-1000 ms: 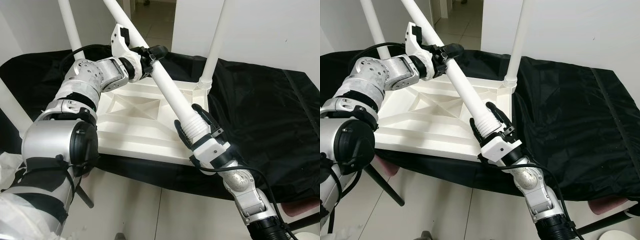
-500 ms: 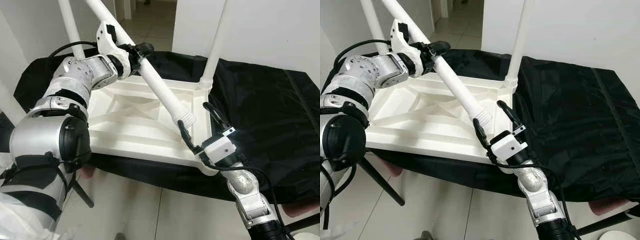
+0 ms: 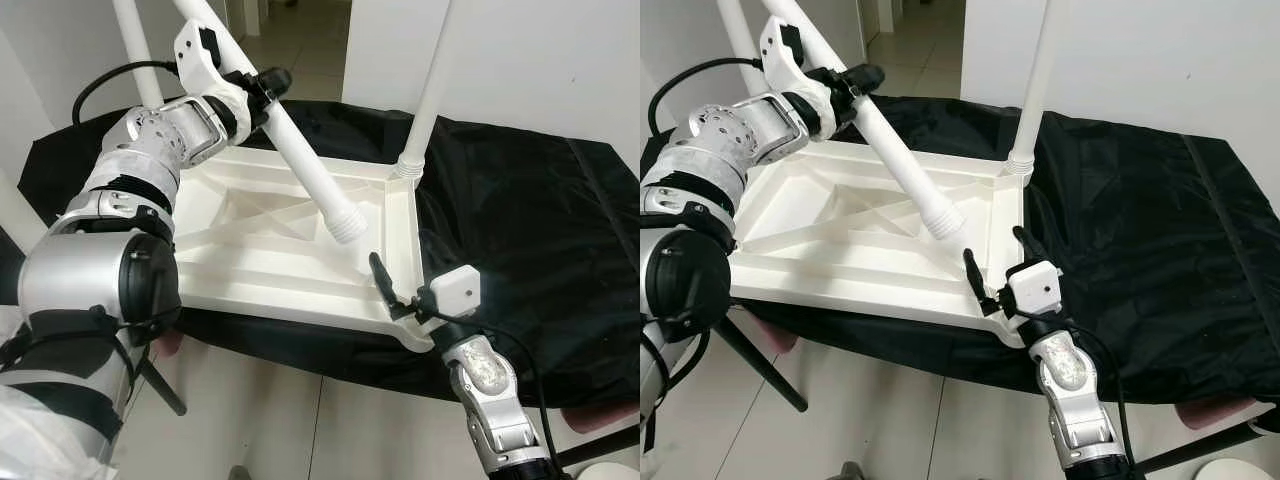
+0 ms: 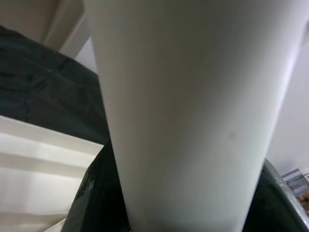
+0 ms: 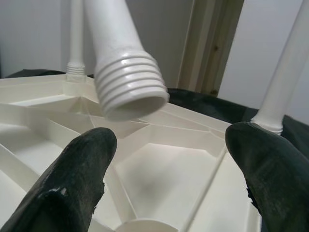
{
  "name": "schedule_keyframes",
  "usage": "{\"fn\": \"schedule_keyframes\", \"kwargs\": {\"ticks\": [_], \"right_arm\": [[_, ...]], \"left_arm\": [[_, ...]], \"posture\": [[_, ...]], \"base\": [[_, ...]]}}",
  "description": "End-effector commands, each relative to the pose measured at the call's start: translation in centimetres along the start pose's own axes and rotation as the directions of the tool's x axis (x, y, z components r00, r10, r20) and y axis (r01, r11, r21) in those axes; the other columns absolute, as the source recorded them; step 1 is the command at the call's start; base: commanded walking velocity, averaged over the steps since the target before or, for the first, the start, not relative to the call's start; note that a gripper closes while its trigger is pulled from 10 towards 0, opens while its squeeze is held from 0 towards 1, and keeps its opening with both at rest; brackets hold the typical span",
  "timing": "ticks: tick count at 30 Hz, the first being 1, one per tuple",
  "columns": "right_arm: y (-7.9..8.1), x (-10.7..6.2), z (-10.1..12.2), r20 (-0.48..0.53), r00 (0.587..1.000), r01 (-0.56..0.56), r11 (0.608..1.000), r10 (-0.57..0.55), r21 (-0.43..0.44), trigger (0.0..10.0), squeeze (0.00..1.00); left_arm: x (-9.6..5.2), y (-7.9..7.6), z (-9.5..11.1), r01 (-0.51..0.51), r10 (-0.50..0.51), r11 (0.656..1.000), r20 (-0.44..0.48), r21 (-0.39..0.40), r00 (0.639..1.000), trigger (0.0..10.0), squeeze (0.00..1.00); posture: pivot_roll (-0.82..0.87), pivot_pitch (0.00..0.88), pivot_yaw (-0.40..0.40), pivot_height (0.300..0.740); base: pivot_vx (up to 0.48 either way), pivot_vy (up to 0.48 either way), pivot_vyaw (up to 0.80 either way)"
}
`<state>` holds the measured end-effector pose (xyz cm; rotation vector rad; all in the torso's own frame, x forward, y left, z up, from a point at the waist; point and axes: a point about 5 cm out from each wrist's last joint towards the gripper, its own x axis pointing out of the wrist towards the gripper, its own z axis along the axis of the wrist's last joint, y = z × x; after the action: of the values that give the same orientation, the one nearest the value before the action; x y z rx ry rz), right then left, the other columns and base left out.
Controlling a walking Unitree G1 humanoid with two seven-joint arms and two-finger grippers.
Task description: Building children table
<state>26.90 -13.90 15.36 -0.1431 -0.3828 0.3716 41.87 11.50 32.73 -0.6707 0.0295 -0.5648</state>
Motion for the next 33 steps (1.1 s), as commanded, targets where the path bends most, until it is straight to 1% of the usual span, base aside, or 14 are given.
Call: {"fn": "schedule_keyframes", "kwargs": {"ticks": [1, 4, 7, 9, 14, 17, 21, 24, 25, 26, 27, 28, 29, 33], "right_arm": [[-0.2, 0.5, 0.5, 0.005, 1.0, 0.002, 1.0, -0.002, 0.029, 10.0, 0.0], [0.0, 1.4, 0.8, -0.051, 0.998, -0.035, 0.999, 0.035, 0.013, 10.0, 0.0], [-0.2, 2.3, 1.3, -0.105, 0.994, -0.045, 0.995, 0.036, -0.086, 10.0, 0.0], [-0.3, 2.8, 2.2, -0.097, 0.991, -0.096, 0.992, 0.088, -0.079, 10.0, 0.0], [-0.3, 3.0, 3.1, -0.066, 0.991, -0.115, 0.993, 0.114, -0.014, 10.0, 0.0], [-0.7, 3.3, 3.8, -0.049, 0.995, -0.089, 0.996, 0.09, 0.02, 10.0, 0.0], [-1.6, 3.8, 3.7, -0.114, 0.994, -0.009, 0.995, -0.002, -0.096, 10.0, 0.0], [-1.8, 3.9, 3.4, -0.143, 0.99, 0.001, 0.993, -0.017, -0.114, 10.0, 0.0], [-2.0, 4.0, 3.3, -0.146, 0.988, 0.025, 0.986, -0.049, -0.164, 10.0, 0.37], [-2.1, 4.1, 3.0, -0.19, 0.981, 0.003, 0.987, -0.033, -0.159, 10.0, 0.32], [-2.3, 4.2, 3.0, -0.196, 0.98, 0.005, 0.988, -0.035, -0.151, 10.0, 0.16], [-2.3, 4.2, 3.0, -0.196, 0.98, 0.005, 0.988, -0.035, -0.151, 10.0, 0.16], [-2.3, 4.3, 2.9, -0.206, 0.978, -0.001, 0.993, -0.025, -0.122, 10.0, 0.0], [-2.5, 4.5, 3.1, -0.201, 0.98, -0.005, 0.995, -0.014, -0.095, 10.0, 0.0]], "left_arm": [[0.1, -1.3, 0.3, 0.153, -0.154, 0.988, 0.034, 0.036, 0.987, 10.0, 0.0], [0.6, -2.3, -0.3, 0.148, -0.156, 0.984, 0.074, 0.1, 0.985, 10.0, 0.0], [1.0, -3.6, -1.0, 0.155, -0.174, 0.973, 0.103, 0.173, 0.979, 10.0, 0.0], [1.0, -4.2, -1.4, 0.149, -0.182, 0.96, 0.124, 0.237, 0.975, 10.0, 0.0], [1.0, -4.6, -1.9, 0.142, -0.189, 0.947, 0.143, 0.287, 0.971, 10.0, 0.0], [0.9, -4.9, -2.6, 0.133, -0.194, 0.932, 0.155, 0.337, 0.969, 10.0, 0.0], [0.4, -6.4, -3.7, 0.15, -0.241, 0.893, 0.171, 0.424, 0.955, 10.0, 0.0], [0.3, -6.7, -4.0, 0.146, -0.247, 0.882, 0.176, 0.447, 0.953, 10.0, 0.0], [0.3, -7.0, -4.3, 0.146, -0.251, 0.877, 0.178, 0.457, 0.952, 10.0, 0.0], [0.2, -7.4, -4.7, 0.149, -0.255, 0.874, 0.177, 0.463, 0.95, 10.0, 0.0], [0.1, -7.7, -5.2, 0.157, -0.262, 0.874, 0.174, 0.46, 0.949, 10.0, 0.0], [0.1, -7.7, -5.2, 0.157, -0.262, 0.874, 0.174, 0.46, 0.949, 10.0, 0.0], [0.1, -8.0, -5.7, 0.161, -0.267, 0.87, 0.171, 0.465, 0.948, 10.0, 0.0], [-0.1, -8.7, -6.6, 0.186, -0.285, 0.869, 0.158, 0.458, 0.945, 10.0, 0.0]], "posture": [[-0.09, 0.0, -0.035, 0.74], [-0.09, 0.0, -0.048, 0.74], [-0.08, 0.0, -0.054, 0.74], [-0.08, 0.0, -0.057, 0.74], [-0.08, 0.0, -0.06, 0.74], [-0.08, 0.0, -0.06, 0.74], [-0.07, 0.0, -0.061, 0.74], [-0.07, 0.0, -0.061, 0.74], [-0.06, 0.0, -0.061, 0.74], [-0.06, 0.003, -0.063, 0.74], [-0.06, 0.003, -0.063, 0.74], [-0.06, 0.003, -0.063, 0.74], [-0.06, 0.006, -0.062, 0.74], [-0.06, 0.007, -0.061, 0.74]], "base": [[0.0, 0.0, 0.0], [0.0, 0.0, 0.0], [0.0, 0.0, 0.0], [0.0, 0.0, 0.0], [0.0, 0.0, 0.0], [0.0, 0.0, 0.0], [0.0, 0.0, 0.0], [0.0, 0.0, 0.0], [0.0, 0.0, 0.0], [0.0, 0.0, 0.0], [0.0, 0.0, 0.0], [0.0, 0.0, 0.0], [0.0, 0.0, 0.0], [0.0, 0.0, 0.0]]}}
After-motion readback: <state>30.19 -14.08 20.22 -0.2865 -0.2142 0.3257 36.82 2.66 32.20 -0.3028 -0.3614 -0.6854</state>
